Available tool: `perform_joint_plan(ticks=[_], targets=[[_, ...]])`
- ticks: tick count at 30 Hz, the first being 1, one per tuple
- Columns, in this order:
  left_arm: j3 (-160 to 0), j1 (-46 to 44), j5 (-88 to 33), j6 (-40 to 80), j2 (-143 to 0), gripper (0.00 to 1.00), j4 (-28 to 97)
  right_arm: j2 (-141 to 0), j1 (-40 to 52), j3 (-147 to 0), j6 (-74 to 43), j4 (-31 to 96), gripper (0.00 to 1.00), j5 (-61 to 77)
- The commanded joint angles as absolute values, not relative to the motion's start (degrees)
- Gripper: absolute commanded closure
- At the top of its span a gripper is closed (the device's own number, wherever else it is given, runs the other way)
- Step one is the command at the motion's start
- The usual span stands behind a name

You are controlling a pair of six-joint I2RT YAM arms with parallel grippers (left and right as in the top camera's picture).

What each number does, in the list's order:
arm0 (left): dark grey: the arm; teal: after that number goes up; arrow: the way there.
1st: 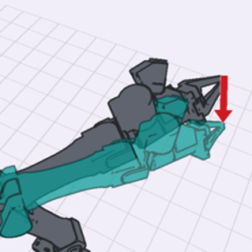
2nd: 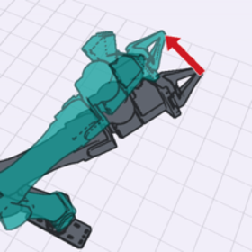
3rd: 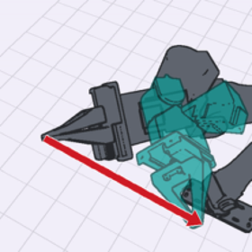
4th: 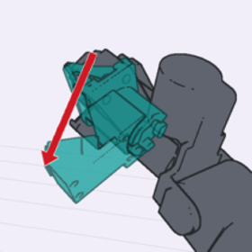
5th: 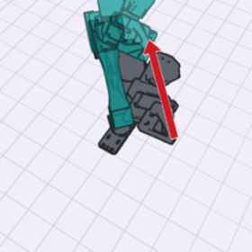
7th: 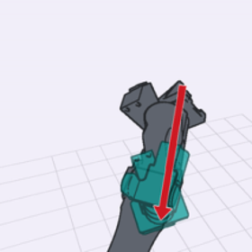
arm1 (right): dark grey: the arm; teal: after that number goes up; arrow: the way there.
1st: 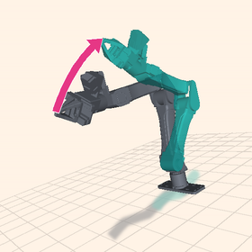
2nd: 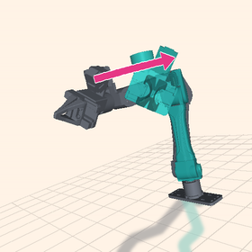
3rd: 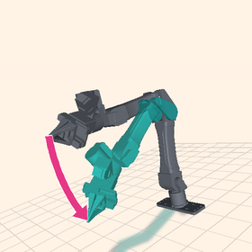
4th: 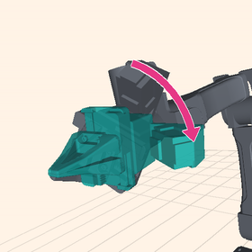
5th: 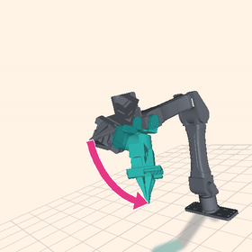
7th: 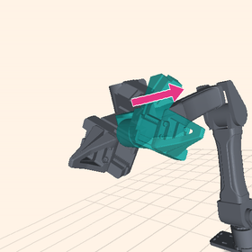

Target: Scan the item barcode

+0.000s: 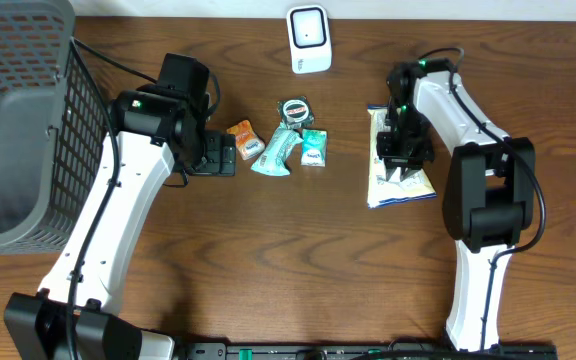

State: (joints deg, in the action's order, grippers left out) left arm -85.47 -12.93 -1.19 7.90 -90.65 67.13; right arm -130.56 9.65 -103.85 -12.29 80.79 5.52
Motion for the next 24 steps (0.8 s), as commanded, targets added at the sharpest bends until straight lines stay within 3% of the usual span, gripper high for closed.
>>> perform_joint_plan(ticks=[1,4,10,15,19,21,24], targets=[[-85.3,-13.0,-0.9,8.2,-90.8,0.02,67.4,-130.6,9.7,-112.9,-11.7,85.0,0.75,6.5],[-85.3,-13.0,-0.9,8.2,-90.8,0.02,67.4,-130.6,9.1,-119.8,-11.7,85.6,0.67,2.9],[-85.3,-13.0,-0.9,8.2,-90.8,0.02,67.4,-130.6,7.9,-118.6,-11.7,77.7,0.74,-1.6],[-85.3,-13.0,-0.9,8.2,-90.8,0.02,67.4,-130.6,7.9,-113.0,-11.7,66.6,0.69,-3.1],[-85.3,-13.0,-0.9,8.2,-90.8,0.02,67.4,-130.6,7.9,-106.7,-11.6,55.3,0.62,-4.9],[-85.3,-13.0,-0.9,8.2,-90.8,0.02,67.4,-130.6,7.9,-107.2,-11.7,54.0,0.51,-5.9],[-85.3,-13.0,-0.9,8.2,-90.8,0.02,67.4,-130.1,7.9,-110.3,-11.7,55.9,0.48,-7.2]])
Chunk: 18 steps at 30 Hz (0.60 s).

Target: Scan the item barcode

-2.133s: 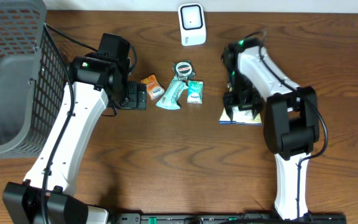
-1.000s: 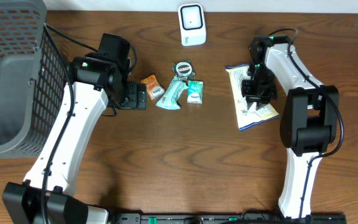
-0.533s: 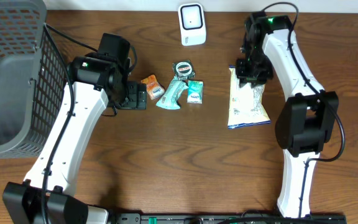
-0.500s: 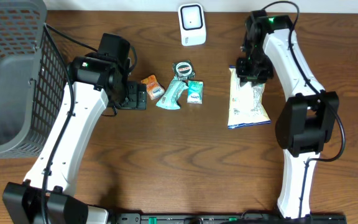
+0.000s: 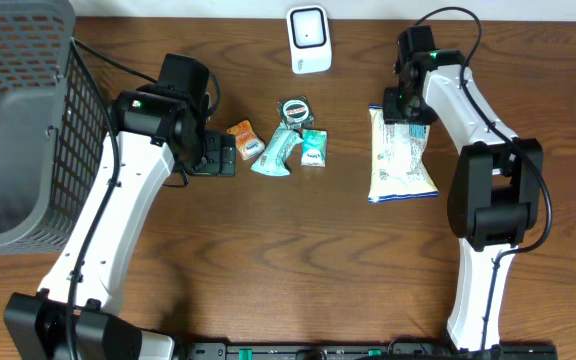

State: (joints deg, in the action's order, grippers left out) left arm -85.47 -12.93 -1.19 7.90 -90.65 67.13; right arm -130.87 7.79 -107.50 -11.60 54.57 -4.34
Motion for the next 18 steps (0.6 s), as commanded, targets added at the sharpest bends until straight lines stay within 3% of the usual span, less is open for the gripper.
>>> perform_joint_plan(ticks=[1,9,12,18], targets=[[-85.3,-13.0,-0.9,8.2,-90.8,0.02,67.3,-129.9,7.9,-111.4,-11.7,56.8,0.48,-7.4],[-85.3,-13.0,-0.9,8.2,-90.8,0.02,67.4,-126.0,8.5,-120.8,-11.7,78.3,0.5,2.6],[-85.3,-13.0,-0.9,8.2,-90.8,0.02,67.3,-126.1,9.6,-118.3,-11.7,84.8,0.69,1.9],[-85.3,-13.0,-0.9,8.2,-90.8,0.02,67.4,-126.1,11.1,-108.7,-12.3,81.5,0.64,-0.5]])
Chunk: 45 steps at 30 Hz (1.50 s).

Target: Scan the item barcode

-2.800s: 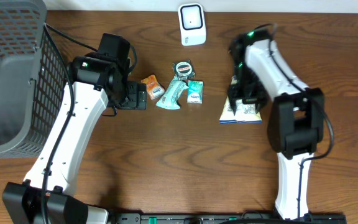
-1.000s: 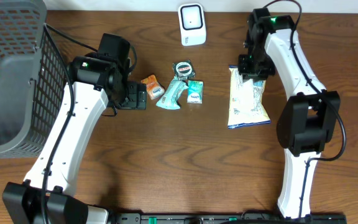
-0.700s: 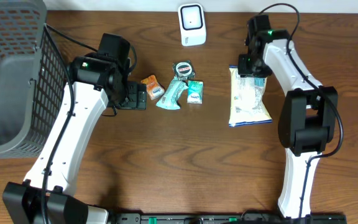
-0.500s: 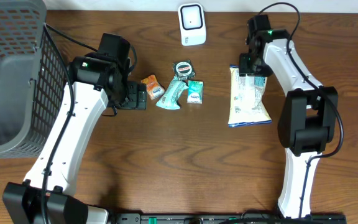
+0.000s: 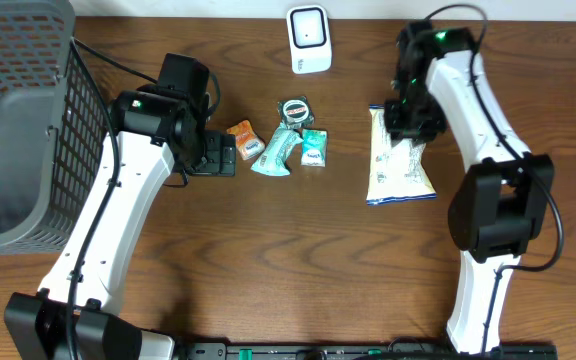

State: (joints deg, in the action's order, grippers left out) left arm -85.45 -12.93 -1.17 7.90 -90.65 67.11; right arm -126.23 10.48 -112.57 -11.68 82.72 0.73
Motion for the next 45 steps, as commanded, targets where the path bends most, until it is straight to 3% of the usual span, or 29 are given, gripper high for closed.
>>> perform_joint_plan(ticks=[1,6,11,14,16,17,21,32,45], targets=[[-85.3,-13.0,-0.9,8.2,-90.8,0.02,67.3,-126.1,11.1,-106.2,-13.9,79.5,0.64,-2.7],[-85.3,-13.0,-0.9,8.2,-90.8,0.02,67.4,-126.1,10.7,-97.6,-16.7,71.7,0.64,-4.4],[-85.3,-13.0,-0.9,8.2,-90.8,0.02,67.4,-125.8,8.7,-102.4,-16.3,76.6,0.5,-4.4],[-85.3,-13.0,-0.9,8.2,-90.8,0.02,67.4,-125.8,7.3,-107.7,-14.4,80.3,0.36,-4.4],[-85.3,-13.0,-0.9,8.2,-90.8,0.02,67.3,-125.8,5.8,-110.9,-13.4,81.3,0.07,-4.3],[-85.3,-13.0,-0.9,8.2,-90.8,0.02,67.3,-125.8,5.2,-111.4,-13.0,81.1,0.01,-4.1],[-85.3,-13.0,-0.9,8.2,-90.8,0.02,67.4,-125.8,2.4,-111.2,-11.2,78.5,0.01,-3.6],[-85.3,-13.0,-0.9,8.2,-90.8,0.02,67.3,-126.0,-6.7,-104.1,6.0,67.8,0.01,24.3],[-85.3,-13.0,-0.9,8.2,-90.8,0.02,67.3,-126.0,-6.7,-89.0,6.3,53.1,0.01,26.1]])
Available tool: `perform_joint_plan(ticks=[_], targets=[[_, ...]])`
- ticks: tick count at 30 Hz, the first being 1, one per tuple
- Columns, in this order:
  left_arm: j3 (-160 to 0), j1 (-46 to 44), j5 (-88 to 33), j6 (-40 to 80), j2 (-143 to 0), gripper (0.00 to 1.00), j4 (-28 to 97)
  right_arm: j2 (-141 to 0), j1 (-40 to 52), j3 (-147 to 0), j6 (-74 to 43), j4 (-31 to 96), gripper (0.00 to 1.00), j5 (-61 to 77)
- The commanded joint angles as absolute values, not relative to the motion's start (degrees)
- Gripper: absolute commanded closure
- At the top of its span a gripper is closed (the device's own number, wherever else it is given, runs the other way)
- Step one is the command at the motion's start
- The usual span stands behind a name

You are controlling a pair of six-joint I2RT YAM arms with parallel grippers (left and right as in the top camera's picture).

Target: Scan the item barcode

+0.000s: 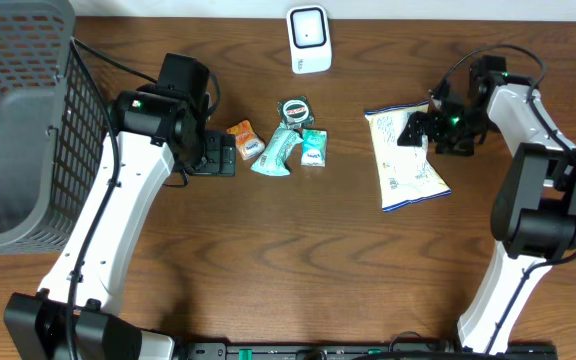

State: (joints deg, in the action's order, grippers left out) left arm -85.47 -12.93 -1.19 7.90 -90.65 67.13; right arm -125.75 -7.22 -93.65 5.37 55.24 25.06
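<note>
A white snack bag with blue edges (408,165) lies flat on the table, right of centre, its lower end slanting to the right. My right gripper (414,128) reaches in from the right and sits on the bag's upper right part, apparently shut on it. The white barcode scanner (308,40) stands at the back centre, well apart from the bag. My left gripper (226,156) rests low beside an orange packet (242,136); its jaws are too dark to read.
A teal pouch (274,152), a small green packet (313,147) and a round tin (294,109) cluster left of centre. A grey wire basket (28,120) fills the far left.
The right arm has swung out to the right, so its gripper now comes at the bag from the side. The bag has turned, its lower end further right. The left arm is unchanged.
My right gripper was over the middle of the bag, then at its top edge, then on its upper part. Now it holds the upper right of the bag from the side, and the bag has turned slightly. The left arm stayed beside the orange packet throughout.
</note>
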Motion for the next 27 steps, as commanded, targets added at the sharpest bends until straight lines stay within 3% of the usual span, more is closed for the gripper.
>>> perform_joint_plan(ticks=[1,3,7,8,9,10,11,13,21,27], targets=[[-85.3,-13.0,-0.9,8.2,-90.8,0.02,67.4,-126.0,-6.5,-87.8,6.3,52.4,0.01,26.2],[-85.3,-13.0,-0.9,8.2,-90.8,0.02,67.3,-126.0,-6.0,-85.4,6.3,50.8,0.09,27.7],[-85.3,-13.0,-0.9,8.2,-90.8,0.02,67.3,-126.0,-4.6,-82.5,6.3,50.1,0.5,29.1],[-85.3,-13.0,-0.9,8.2,-90.8,0.02,67.4,-126.0,-4.2,-82.4,6.3,50.1,0.64,29.0],[-85.3,-13.0,-0.9,8.2,-90.8,0.02,67.3,-126.0,-4.1,-82.4,6.3,50.1,0.71,29.0],[-85.3,-13.0,-0.9,8.2,-90.8,0.02,67.3,-126.0,-3.7,-82.5,6.0,50.1,0.93,29.1],[-85.3,-13.0,-0.9,8.2,-90.8,0.02,67.3,-126.0,-3.7,-82.5,5.4,50.1,0.98,29.1],[-85.3,-13.0,-0.9,8.2,-90.8,0.02,67.4,-125.9,-3.7,-83.0,1.5,50.7,0.99,30.1],[-85.3,-13.0,-0.9,8.2,-90.8,0.02,67.3,-120.2,-6.3,-85.6,1.4,52.8,0.99,58.8],[-85.3,-13.0,-0.9,8.2,-90.8,0.02,67.4,-111.5,-5.9,-85.6,1.3,50.4,0.99,70.8]])
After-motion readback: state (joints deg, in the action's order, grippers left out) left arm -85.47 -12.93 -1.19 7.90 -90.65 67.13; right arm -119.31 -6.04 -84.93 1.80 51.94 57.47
